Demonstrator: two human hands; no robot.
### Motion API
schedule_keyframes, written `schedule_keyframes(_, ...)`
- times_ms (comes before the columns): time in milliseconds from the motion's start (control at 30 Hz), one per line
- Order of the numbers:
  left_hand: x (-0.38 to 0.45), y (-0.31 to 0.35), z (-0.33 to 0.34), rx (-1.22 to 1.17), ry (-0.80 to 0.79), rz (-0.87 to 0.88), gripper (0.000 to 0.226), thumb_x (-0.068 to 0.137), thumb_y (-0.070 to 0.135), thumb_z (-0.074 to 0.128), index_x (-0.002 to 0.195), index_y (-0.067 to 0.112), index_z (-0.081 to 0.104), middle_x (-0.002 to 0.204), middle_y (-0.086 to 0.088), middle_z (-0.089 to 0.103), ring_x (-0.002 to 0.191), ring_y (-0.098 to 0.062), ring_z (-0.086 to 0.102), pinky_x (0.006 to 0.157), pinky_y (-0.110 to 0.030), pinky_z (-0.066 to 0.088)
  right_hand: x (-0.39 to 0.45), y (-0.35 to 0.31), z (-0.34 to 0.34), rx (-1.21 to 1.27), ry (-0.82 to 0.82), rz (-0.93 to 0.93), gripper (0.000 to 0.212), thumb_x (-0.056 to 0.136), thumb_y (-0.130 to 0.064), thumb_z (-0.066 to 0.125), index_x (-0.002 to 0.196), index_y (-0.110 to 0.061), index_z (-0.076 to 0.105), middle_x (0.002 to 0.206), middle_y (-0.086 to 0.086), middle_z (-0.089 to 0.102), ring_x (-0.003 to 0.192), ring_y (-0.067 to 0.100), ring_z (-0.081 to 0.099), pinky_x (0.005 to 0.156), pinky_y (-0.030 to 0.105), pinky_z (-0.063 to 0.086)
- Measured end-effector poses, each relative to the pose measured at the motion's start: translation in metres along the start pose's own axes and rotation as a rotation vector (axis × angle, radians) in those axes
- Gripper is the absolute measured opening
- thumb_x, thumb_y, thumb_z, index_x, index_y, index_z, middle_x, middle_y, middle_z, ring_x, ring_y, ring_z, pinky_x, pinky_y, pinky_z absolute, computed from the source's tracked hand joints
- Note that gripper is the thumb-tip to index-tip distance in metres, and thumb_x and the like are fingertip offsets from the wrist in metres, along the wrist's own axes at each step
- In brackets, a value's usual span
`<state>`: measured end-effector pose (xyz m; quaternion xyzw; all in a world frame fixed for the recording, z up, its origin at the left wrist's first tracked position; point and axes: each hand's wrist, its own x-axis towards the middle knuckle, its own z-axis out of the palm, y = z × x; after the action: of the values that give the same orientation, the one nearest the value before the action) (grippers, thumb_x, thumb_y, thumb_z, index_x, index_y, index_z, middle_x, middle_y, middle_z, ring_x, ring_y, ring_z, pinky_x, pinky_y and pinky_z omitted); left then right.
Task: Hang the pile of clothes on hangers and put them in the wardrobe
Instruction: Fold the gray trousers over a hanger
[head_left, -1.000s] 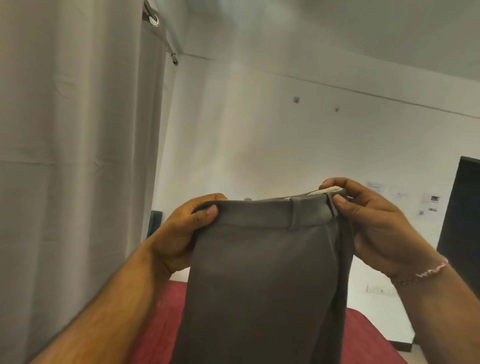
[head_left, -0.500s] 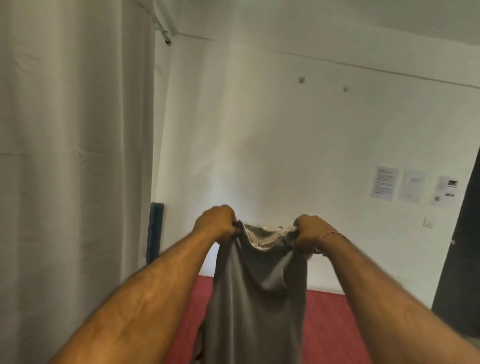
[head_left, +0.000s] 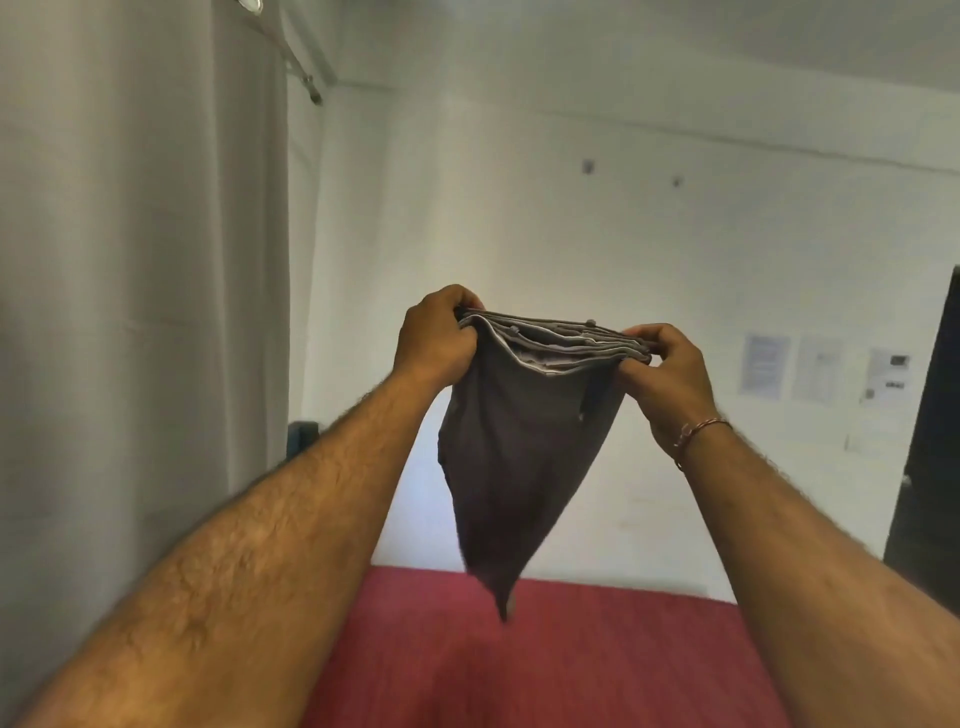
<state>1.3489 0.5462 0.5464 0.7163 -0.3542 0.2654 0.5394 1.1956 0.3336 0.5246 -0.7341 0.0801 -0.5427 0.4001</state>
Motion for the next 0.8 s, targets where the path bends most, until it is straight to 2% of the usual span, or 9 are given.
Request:
schedule_keyframes(133,-0.098,-0.063,0.016,0.090,-0.170,-0.046,0.043,0.087,0.003,0.060,0.127,0.018,0.069,0.123,-0.001,0.071,0.112,-0.018,0.064,0.097,-0.021,0.044,-0.091,0.065,-0.011,-0.090,-0.085,0.103,0.029,0.082,0.002,0.072,0.104,-0.016,0.069,0.101,-0.004,0.069,0.096,0.010,0.066,0.085,0.034,0.060)
schedule_keyframes(200,-0.168,-0.106,0.026,0.146,-0.317,-0.101,0.042,0.085,0.004,0.060,0.122,0.017,0.073,0.121,-0.003,0.073,0.112,-0.020,0.065,0.099,-0.023,0.045,-0.155,0.102,-0.021,-0.188,-0.221,0.184,0.031,0.078,0.001,0.077,0.101,-0.019,0.069,0.097,-0.005,0.071,0.084,0.005,0.068,0.072,0.028,0.061)
schedule_keyframes(267,-0.256,-0.152,0.040,0.175,-0.489,-0.172,0.039,0.079,0.009,0.057,0.111,0.019,0.077,0.111,-0.004,0.076,0.106,-0.023,0.069,0.096,-0.029,0.050,-0.233,0.148,-0.031,-0.303,-0.403,0.301,0.033,0.076,0.002,0.079,0.099,-0.019,0.069,0.092,-0.006,0.072,0.071,0.003,0.069,0.064,0.024,0.060)
schedule_keyframes(367,-0.403,-0.204,0.060,0.276,-0.695,-0.273,0.035,0.075,0.012,0.055,0.102,0.018,0.077,0.101,-0.008,0.075,0.099,-0.034,0.069,0.087,-0.041,0.054,-0.362,0.214,-0.047,-0.450,-0.534,0.391,0.034,0.075,0.005,0.076,0.096,-0.021,0.070,0.088,-0.007,0.071,0.079,0.008,0.067,0.076,0.018,0.053)
schedule_keyframes(467,-0.541,-0.227,0.070,0.489,-0.886,-0.406,0.026,0.086,0.014,0.057,0.107,0.023,0.069,0.104,-0.004,0.071,0.097,-0.037,0.070,0.079,-0.046,0.056,-0.494,0.261,-0.061,-0.487,-0.622,0.549,0.042,0.076,0.011,0.068,0.089,-0.028,0.066,0.079,-0.011,0.067,0.078,0.003,0.060,0.072,0.003,0.042)
schedule_keyframes(500,-0.580,-0.229,0.069,0.540,-0.956,-0.441,0.025,0.088,0.016,0.056,0.108,0.025,0.067,0.105,-0.001,0.070,0.097,-0.036,0.071,0.078,-0.046,0.057,-0.533,0.270,-0.068,-0.498,-0.647,0.615,0.043,0.075,0.011,0.065,0.086,-0.031,0.063,0.078,-0.012,0.066,0.075,0.002,0.060,0.073,0.006,0.045)
schedule_keyframes(600,-0.691,-0.231,0.059,0.584,-1.159,-0.539,0.024,0.090,0.015,0.056,0.109,0.026,0.062,0.111,0.001,0.067,0.101,-0.035,0.070,0.080,-0.046,0.055,-0.651,0.284,-0.096,-0.528,-0.798,0.783,0.038,0.074,0.007,0.060,0.090,-0.027,0.062,0.087,-0.007,0.066,0.083,0.014,0.064,0.080,0.035,0.055)
schedule_keyframes(733,-0.790,-0.215,0.034,0.517,-1.317,-0.564,0.028,0.086,0.006,0.057,0.109,0.023,0.060,0.112,-0.001,0.061,0.101,-0.034,0.068,0.078,-0.048,0.054,-0.759,0.262,-0.126,-0.634,-1.009,0.973,0.040,0.080,0.001,0.057,0.106,-0.029,0.059,0.110,0.001,0.064,0.098,0.030,0.068,0.083,0.039,0.053)
schedule_keyframes(800,-0.820,-0.214,0.022,0.439,-1.338,-0.603,0.047,0.085,0.005,0.056,0.127,0.025,0.058,0.126,0.002,0.059,0.112,-0.030,0.066,0.087,-0.046,0.056,-0.791,0.250,-0.128,-0.739,-1.202,1.048,0.047,0.085,-0.002,0.056,0.128,-0.020,0.056,0.129,0.009,0.055,0.107,0.040,0.065,0.086,0.042,0.051)
